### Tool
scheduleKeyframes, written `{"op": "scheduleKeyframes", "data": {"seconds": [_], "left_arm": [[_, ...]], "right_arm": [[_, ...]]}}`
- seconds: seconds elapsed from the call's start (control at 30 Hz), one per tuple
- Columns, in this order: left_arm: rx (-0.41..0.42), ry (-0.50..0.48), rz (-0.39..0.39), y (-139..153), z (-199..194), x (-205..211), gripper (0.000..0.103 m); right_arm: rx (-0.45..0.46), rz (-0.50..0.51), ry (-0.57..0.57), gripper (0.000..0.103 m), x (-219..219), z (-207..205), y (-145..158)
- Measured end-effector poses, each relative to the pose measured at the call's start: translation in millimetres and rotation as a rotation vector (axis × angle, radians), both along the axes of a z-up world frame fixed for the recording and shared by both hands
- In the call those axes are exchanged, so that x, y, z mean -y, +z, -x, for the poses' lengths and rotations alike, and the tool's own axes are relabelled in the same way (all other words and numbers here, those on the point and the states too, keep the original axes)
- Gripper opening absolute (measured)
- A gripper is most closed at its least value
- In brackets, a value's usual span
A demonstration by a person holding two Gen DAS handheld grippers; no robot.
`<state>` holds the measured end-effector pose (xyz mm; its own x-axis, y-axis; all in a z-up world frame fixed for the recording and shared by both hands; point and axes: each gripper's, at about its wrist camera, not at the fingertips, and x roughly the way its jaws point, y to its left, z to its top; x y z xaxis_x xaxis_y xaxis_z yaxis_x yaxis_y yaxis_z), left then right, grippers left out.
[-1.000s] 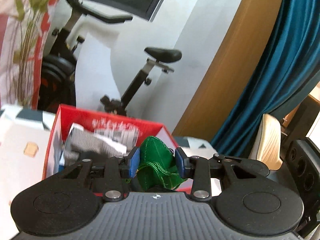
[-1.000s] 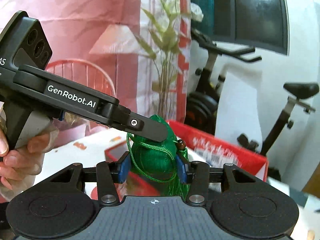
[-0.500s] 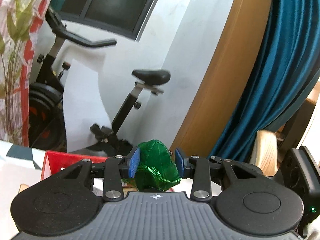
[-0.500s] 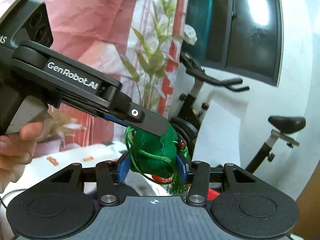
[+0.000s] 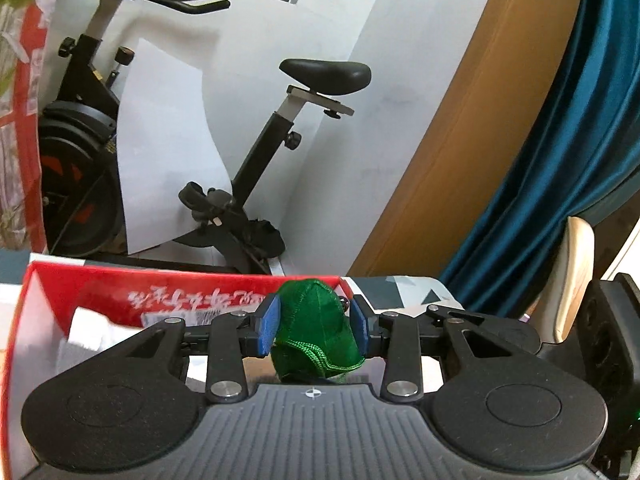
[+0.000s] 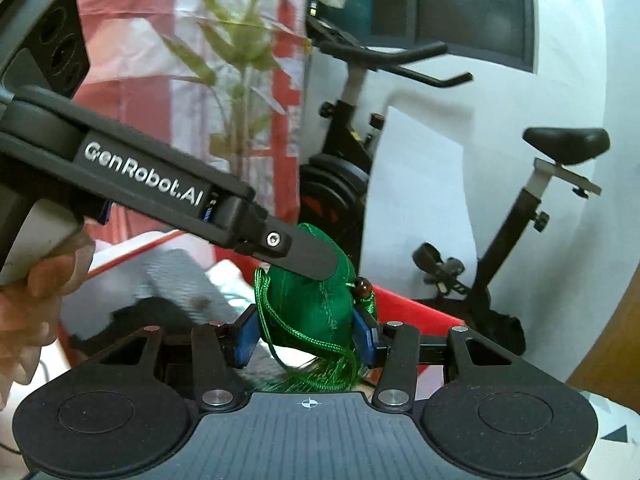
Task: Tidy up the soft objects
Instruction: 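Lift the green sachet with both grippers up over the red box, then lower the sachet into the red box and open both grippers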
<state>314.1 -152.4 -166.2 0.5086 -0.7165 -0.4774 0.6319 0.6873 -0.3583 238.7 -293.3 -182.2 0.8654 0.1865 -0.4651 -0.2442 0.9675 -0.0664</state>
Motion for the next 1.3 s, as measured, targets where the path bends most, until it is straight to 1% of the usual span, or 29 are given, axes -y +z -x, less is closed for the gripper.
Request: {"op": "scheduleKeyframes", "data": {"seconds": [0.1, 0.2, 0.3, 0.37, 0.47, 0.53, 0.57, 0.6, 0.63, 0.67, 0.73, 0.77, 0.8, 0.87, 0.93, 1.0, 1.17, 1.3], "left_arm": [[-0.013, 0.009, -0.026, -8.1, -11.8, 8.1, 0.04], [-0.025, 0.012, -0.061, -16.6, -19.1, 14.3, 0.04], [-0.004, 0.037, -0.098, -16.9, -19.9, 13.2, 0.04], [0.01, 0.053, -0.117, -15.6, -19.4, 10.3, 0.04], [0.024, 0.074, -0.138, -11.5, -16.7, 4.8, 0.041], [0.037, 0.094, -0.154, -7.7, -12.7, 0.2, 0.043], [0.038, 0.107, -0.159, -5.5, -10.6, -2.8, 0.049], [0.037, 0.119, -0.16, -3.0, -8.5, -6.2, 0.057], [0.039, 0.129, -0.158, -0.1, -5.2, -11.2, 0.061], [0.047, 0.136, -0.158, 2.9, -1.4, -14.7, 0.067], [0.079, 0.151, -0.169, 10.3, 7.6, -20.7, 0.073], [0.101, 0.162, -0.18, 14.4, 12.9, -24.5, 0.082], [0.118, 0.174, -0.183, 18.2, 17.4, -28.1, 0.092], [0.133, 0.193, -0.165, 25.7, 25.8, -38.7, 0.1], [0.128, 0.206, -0.153, 33.1, 31.5, -46.2, 0.101], [0.122, 0.217, -0.158, 39.8, 36.8, -51.7, 0.103], [0.167, 0.26, -0.181, 56.1, 59.1, -67.1, 0.103], [0.173, 0.314, -0.211, 67.0, 74.8, -72.9, 0.103]], "right_arm": [[-0.03, -0.033, -0.045, 0.046, 13.4, -12.7, -6.7], [-0.061, -0.038, -0.088, 0.045, 21.3, -20.4, -15.1], [-0.078, -0.041, -0.122, 0.046, 25.3, -22.4, -20.4], [-0.083, -0.04, -0.138, 0.05, 25.8, -21.5, -21.4], [-0.075, -0.044, -0.163, 0.062, 26.1, -16.7, -19.1], [-0.066, -0.056, -0.187, 0.076, 26.4, -11.1, -14.9], [-0.061, -0.065, -0.201, 0.079, 26.8, -7.8, -12.3], [-0.059, -0.074, -0.21, 0.086, 26.8, -5.3, -10.1], [-0.057, -0.082, -0.219, 0.091, 27.2, -2.4, -7.1], [-0.054, -0.089, -0.226, 0.093, 27.2, 1.2, -4.2], [-0.047, -0.098, -0.242, 0.101, 26.5, 8.7, 2.9], [-0.041, -0.1, -0.251, 0.102, 25.7, 13.0, 6.6], [-0.032, -0.103, -0.255, 0.102, 24.9, 17.7, 10.6], [-0.02, -0.112, -0.261, 0.102, 23.0, 26.6, 19.4], [-0.014, -0.114, -0.273, 0.102, 20.7, 34.1, 27.6], [-0.008, -0.112, -0.287, 0.103, 17.3, 42.3, 35.3], [0.02, -0.105, -0.306, 0.103, 9.2, 64.8, 51.7], [0.044, -0.096, -0.349, 0.103, 1.4, 82.0, 65.6]]}}
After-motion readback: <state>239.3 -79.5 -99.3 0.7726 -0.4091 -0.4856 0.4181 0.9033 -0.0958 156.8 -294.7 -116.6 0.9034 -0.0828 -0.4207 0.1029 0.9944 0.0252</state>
